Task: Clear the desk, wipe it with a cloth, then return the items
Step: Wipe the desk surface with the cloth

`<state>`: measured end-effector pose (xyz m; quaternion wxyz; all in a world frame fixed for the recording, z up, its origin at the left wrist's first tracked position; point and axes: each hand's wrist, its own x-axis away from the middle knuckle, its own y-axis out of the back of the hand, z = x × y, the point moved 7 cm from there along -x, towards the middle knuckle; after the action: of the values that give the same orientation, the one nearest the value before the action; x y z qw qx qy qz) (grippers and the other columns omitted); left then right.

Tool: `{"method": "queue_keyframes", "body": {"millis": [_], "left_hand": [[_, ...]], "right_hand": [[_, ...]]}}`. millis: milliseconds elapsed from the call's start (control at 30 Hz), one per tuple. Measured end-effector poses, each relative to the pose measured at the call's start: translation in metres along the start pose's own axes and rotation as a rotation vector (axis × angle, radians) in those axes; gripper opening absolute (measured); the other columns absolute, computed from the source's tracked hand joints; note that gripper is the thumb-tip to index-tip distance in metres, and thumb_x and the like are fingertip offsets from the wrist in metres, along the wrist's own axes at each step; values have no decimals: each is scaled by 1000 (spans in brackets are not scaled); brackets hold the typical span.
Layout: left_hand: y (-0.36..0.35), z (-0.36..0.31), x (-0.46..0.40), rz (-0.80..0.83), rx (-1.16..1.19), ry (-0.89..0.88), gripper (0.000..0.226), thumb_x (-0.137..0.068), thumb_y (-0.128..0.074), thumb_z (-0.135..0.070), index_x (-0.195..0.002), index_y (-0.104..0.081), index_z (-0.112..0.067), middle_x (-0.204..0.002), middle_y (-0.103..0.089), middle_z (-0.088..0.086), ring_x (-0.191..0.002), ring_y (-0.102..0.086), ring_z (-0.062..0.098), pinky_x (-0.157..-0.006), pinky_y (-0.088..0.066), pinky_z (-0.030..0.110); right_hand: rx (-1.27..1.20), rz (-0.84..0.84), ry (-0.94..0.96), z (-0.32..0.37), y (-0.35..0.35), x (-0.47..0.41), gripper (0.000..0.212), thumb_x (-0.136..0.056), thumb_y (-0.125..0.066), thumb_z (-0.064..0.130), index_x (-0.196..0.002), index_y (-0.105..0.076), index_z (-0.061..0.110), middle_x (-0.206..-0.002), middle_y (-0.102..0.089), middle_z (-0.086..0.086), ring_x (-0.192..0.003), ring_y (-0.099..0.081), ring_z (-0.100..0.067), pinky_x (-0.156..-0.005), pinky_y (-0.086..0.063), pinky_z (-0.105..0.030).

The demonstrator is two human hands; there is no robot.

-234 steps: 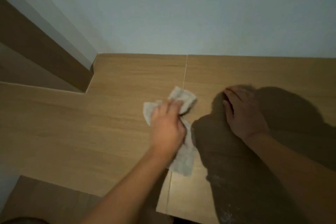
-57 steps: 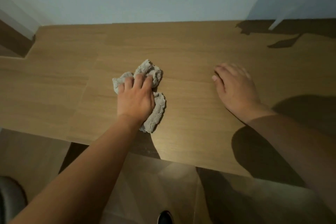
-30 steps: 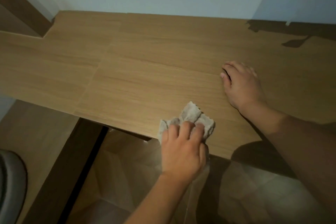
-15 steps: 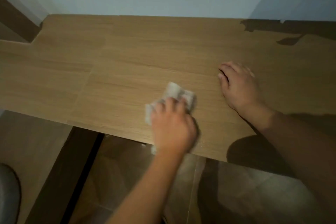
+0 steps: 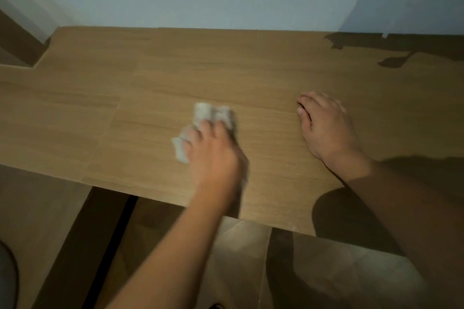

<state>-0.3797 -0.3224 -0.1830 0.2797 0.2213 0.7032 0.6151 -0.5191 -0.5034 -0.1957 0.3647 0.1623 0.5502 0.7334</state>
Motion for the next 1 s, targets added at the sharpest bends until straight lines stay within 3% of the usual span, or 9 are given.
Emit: {"method": "queue_keyframes", "body": {"millis": [100,167,233,300,367,400,567,733,1000], "left_hand": [[4,-71,68,79,59,-513,47,-85,-60,-40,-126,-56,-17,-117,-56,9,-101,-51,33,-82,-42,45],[13,-69,58,98,82,-642,53,-79,-60,-41,-127,-57,-17,-118,-57,8,-100,-51,31,-81,-42,43],[16,-33,6,9,94,-446,54,-77,-42,-38,-121,-60,-12,-116,-58,16,-98,-51,35,-81,-40,44],[22,23,-60,-100,103,-88,60,-79,-30,-34,-125,-58,-6,-122,-56,23,-103,-51,41,-87,-38,46],[14,52,-98,-90,185,219,48,-90,-36,-25,-129,-52,-3,-129,-52,25,-113,-47,42,-95,-35,47],[6,45,-104,-70,185,246,40,-93,-41,-21,-126,-52,-2,-128,-52,24,-116,-47,41,-97,-34,47],[-21,-30,-73,-41,128,-207,33,-87,-51,-21,-117,-58,-9,-115,-57,13,-109,-47,35,-92,-36,45],[-15,-25,-81,-60,88,-149,33,-87,-44,-27,-112,-59,-12,-116,-56,11,-107,-45,34,-91,-35,46],[-18,-23,-82,-48,123,-107,38,-95,-36,-31,-125,-56,-19,-154,-36,16,-146,-24,40,-121,-14,54]], "right_hand": [[8,-8,5,0,1,0,36,-103,-39,26,-132,-58,14,-137,-55,-4,-128,-48,-23,-112,-32,-42],[-3,-9,11,0,1,0,36,-104,-39,26,-133,-58,15,-137,-55,-4,-129,-47,-22,-113,-30,-41],[-19,-9,9,-1,1,0,36,-104,-40,25,-133,-58,13,-137,-55,-5,-130,-47,-24,-113,-28,-39],[-14,-17,13,-1,2,1,35,-104,-41,23,-131,-60,11,-136,-57,-7,-129,-48,-26,-113,-29,-39],[-6,-11,11,0,3,0,34,-104,-41,23,-130,-60,11,-136,-57,-7,-128,-48,-25,-112,-29,-39],[-7,-3,8,0,3,0,35,-104,-40,23,-130,-60,12,-136,-56,-6,-128,-48,-25,-112,-29,-39],[0,34,-18,-1,1,1,39,-106,-35,27,-137,-55,15,-141,-52,-2,-133,-44,-21,-116,-25,-38],[-53,95,-75,-1,3,1,42,-105,-33,30,-141,-50,16,-148,-47,-3,-140,-37,-21,-119,-21,-37],[101,120,-182,-73,35,6,47,-106,-29,33,-147,-42,14,-155,-39,-6,-146,-28,-23,-120,-14,-39]]}}
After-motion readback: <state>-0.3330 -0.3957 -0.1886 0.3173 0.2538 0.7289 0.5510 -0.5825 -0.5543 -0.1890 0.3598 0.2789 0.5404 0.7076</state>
